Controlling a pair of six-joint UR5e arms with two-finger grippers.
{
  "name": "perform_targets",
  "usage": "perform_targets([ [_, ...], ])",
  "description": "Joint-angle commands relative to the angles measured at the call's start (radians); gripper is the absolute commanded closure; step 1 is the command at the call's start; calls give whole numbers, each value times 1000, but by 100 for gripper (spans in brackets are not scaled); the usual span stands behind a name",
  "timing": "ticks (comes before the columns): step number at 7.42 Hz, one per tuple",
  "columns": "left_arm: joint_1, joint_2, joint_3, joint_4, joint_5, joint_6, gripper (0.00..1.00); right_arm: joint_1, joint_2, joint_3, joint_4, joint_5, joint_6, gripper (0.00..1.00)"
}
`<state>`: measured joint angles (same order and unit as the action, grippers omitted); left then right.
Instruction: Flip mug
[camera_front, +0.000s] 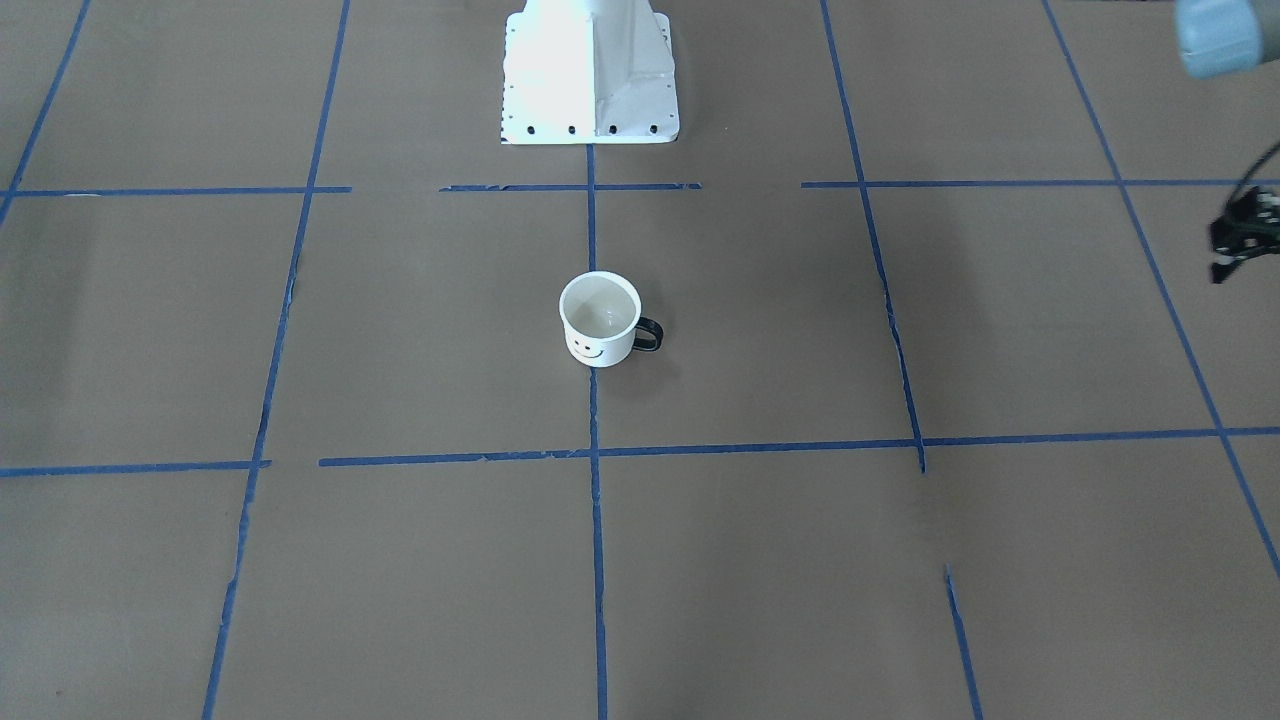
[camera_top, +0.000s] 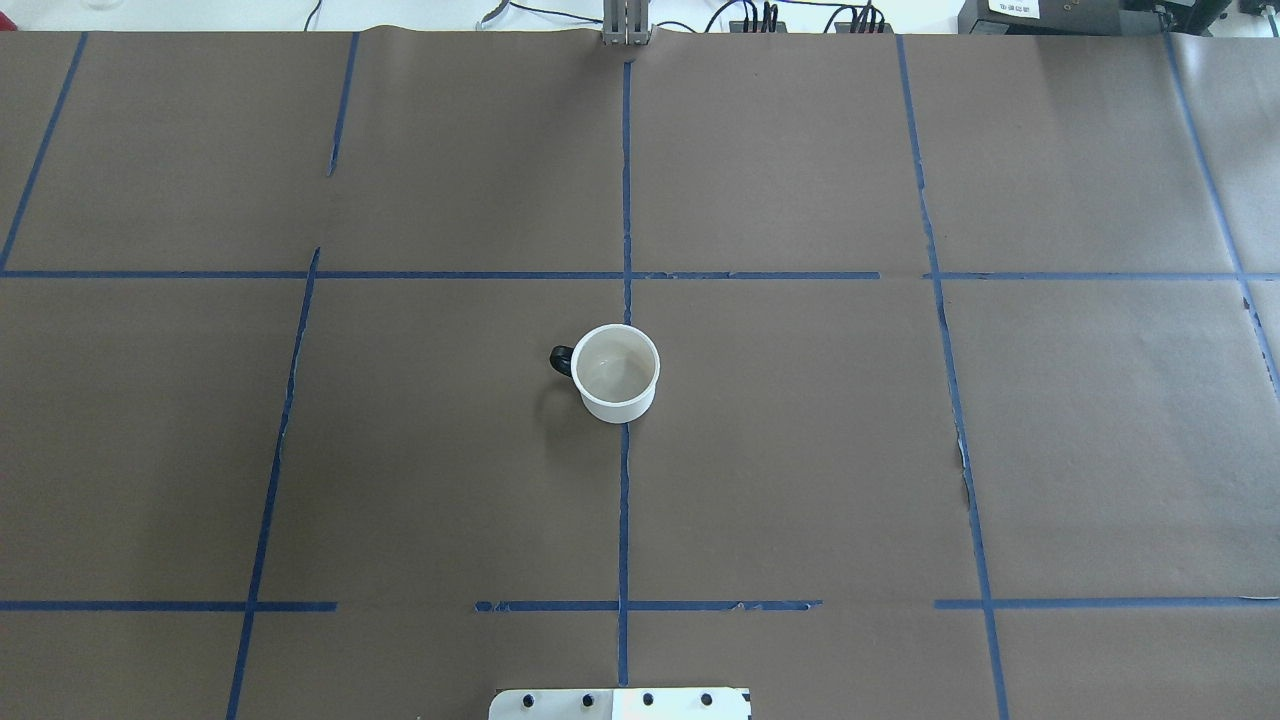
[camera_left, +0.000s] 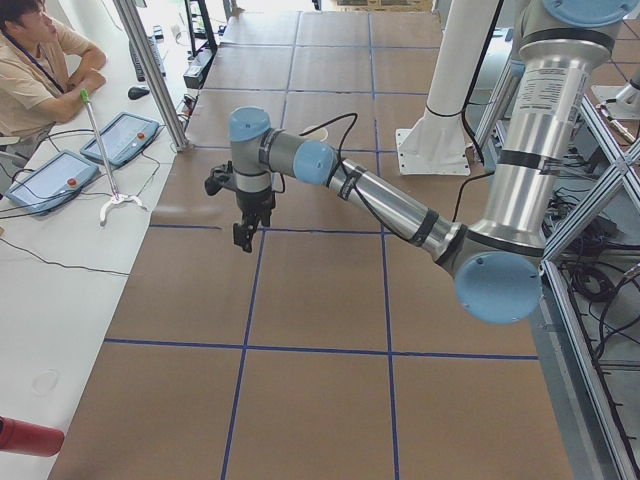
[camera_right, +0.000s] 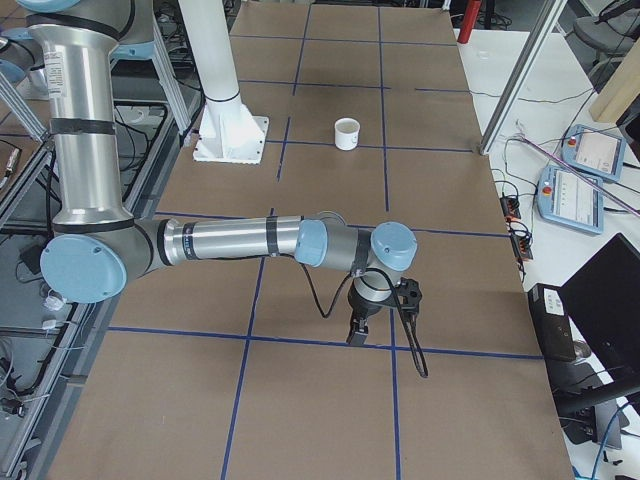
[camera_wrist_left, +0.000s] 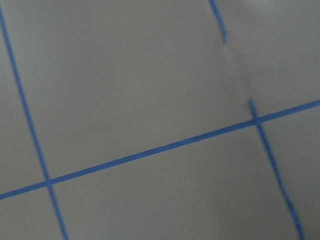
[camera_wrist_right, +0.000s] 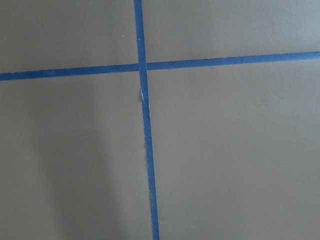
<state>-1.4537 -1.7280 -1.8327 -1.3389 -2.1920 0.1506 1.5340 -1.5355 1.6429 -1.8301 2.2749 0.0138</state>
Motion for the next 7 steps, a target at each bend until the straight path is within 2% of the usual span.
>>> perform_targets([
  [1,-193,53,191,-6,-93,217,0,0,0,0,0,0,0,0],
  [2,-200,98,202,-31,-171,216,0,0,0,0,0,0,0,0],
  [4,-201,157,193,-83,-181,216,0,0,0,0,0,0,0,0],
  [7,-200,157,204,-85,-184,144,0,0,0,0,0,0,0,0],
])
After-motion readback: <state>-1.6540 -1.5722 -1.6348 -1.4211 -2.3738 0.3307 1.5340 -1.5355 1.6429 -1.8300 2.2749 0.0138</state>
